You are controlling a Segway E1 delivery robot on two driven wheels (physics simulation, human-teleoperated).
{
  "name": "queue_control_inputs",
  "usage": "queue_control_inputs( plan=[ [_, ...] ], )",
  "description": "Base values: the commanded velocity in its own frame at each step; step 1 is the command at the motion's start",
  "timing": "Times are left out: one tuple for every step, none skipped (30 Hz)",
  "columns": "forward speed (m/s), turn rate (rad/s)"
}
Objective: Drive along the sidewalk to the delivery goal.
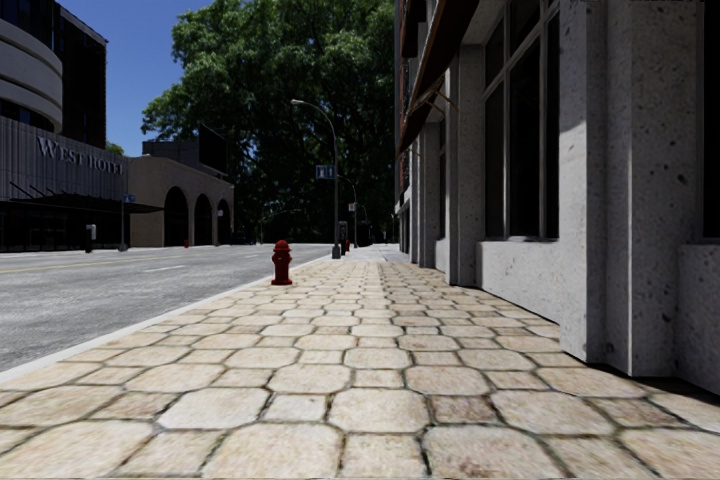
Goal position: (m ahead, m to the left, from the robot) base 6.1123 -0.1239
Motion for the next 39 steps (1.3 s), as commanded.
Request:
queue_control_inputs(
  plan=[
    [1.95, 0.0],
    [1.95, 0.0],
    [1.95, 0.0],
    [1.95, 0.0],
    [1.95, 0.0],
    [1.95, 0.0],
    [1.95, 0.0],
    [1.95, 0.0],
    [1.95, 0.0],
    [1.95, 0.0],
    [1.95, 0.0],
    [1.95, 0.0],
    [1.95, 0.07],
    [1.95, 0.18],
    [1.95, 0.29],
    [1.95, 0.29],
    [1.95, 0.35],
    [1.95, 0.36],
    [1.95, 0.37],
    [1.95, 0.37],
    [1.95, 0.33],
    [1.95, 0.33],
    [1.95, 0.18],
    [1.94, 0.0],
    [1.94, 0.0],
    [1.94, 0.0],
    [1.94, 0.0],
    [1.94, 0.0],
    [1.94, 0.0],
    [1.94, 0.0],
    [1.94, 0.0],
    [1.94, 0.0],
    [1.94, 0.0],
    [1.94, 0.0],
    [1.94, 0.0],
    [1.94, 0.0],
    [1.94, 0.0],
    [1.94, 0.0],
    [1.94, 0.0]
  ],
)
